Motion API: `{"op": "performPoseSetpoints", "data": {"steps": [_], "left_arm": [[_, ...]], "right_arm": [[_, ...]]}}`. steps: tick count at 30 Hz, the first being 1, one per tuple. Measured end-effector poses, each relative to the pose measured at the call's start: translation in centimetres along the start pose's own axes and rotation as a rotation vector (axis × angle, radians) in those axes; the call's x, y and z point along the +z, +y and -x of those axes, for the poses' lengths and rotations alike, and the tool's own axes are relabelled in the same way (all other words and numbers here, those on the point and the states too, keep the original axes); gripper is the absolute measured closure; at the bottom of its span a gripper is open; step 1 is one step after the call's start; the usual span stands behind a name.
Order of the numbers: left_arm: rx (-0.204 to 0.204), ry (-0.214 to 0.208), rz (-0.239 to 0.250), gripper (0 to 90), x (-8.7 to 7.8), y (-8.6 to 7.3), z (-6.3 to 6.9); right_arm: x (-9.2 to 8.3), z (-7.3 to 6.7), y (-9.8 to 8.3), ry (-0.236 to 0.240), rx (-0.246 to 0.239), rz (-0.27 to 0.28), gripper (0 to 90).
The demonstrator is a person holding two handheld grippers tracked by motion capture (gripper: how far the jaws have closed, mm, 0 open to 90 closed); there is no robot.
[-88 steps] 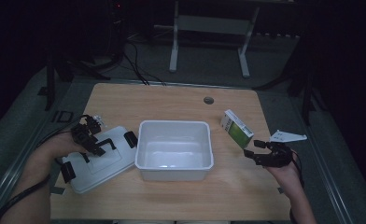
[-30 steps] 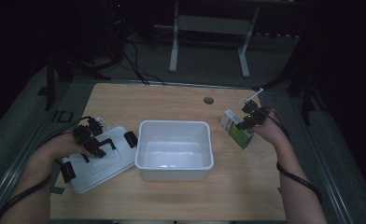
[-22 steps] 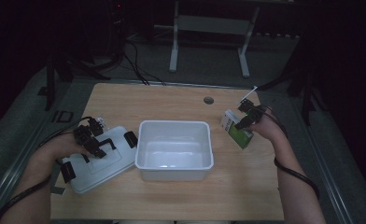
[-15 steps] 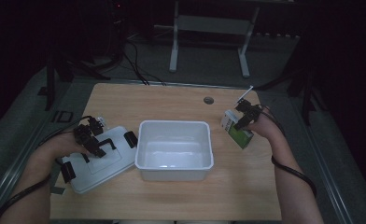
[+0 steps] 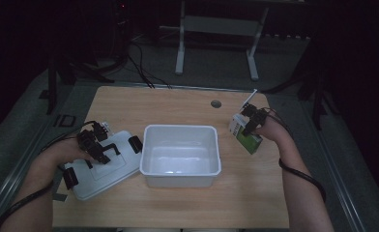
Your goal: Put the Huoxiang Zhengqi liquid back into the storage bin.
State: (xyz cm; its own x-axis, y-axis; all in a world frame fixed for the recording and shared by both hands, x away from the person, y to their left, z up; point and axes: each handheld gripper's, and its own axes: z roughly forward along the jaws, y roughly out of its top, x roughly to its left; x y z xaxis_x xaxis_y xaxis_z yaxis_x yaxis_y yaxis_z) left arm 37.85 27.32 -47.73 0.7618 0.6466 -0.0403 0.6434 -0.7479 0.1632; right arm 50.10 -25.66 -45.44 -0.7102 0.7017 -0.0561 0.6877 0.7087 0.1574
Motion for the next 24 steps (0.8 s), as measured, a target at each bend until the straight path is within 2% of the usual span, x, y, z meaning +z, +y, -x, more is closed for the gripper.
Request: {"op": "performPoseSetpoints", "data": {"steps": [9, 13, 22, 24], "left_arm": [[-0.004, -0.004, -0.001, 33.3, 0.2, -0.1, -0.1], [-0.004, -0.007, -0.002, 33.3, 0.1, -0.1, -0.1], [-0.003, -0.007, -0.003, 33.3, 0.1, 0.0, -0.1], [-0.006, -0.005, -0.002, 33.3, 0.1, -0.1, -0.1]], "right_arm": [[0.0, 0.0, 0.2, 0.005, -0.017, -0.016, 60.0], [-0.1, -0.4, 0.4, 0.004, -0.077, -0.03, 63.1], [-1.0, -1.5, -0.4, -0.023, -0.207, -0.067, 63.5], [-1.3, -1.7, -0.8, -0.008, -0.229, -0.068, 63.5]]}}
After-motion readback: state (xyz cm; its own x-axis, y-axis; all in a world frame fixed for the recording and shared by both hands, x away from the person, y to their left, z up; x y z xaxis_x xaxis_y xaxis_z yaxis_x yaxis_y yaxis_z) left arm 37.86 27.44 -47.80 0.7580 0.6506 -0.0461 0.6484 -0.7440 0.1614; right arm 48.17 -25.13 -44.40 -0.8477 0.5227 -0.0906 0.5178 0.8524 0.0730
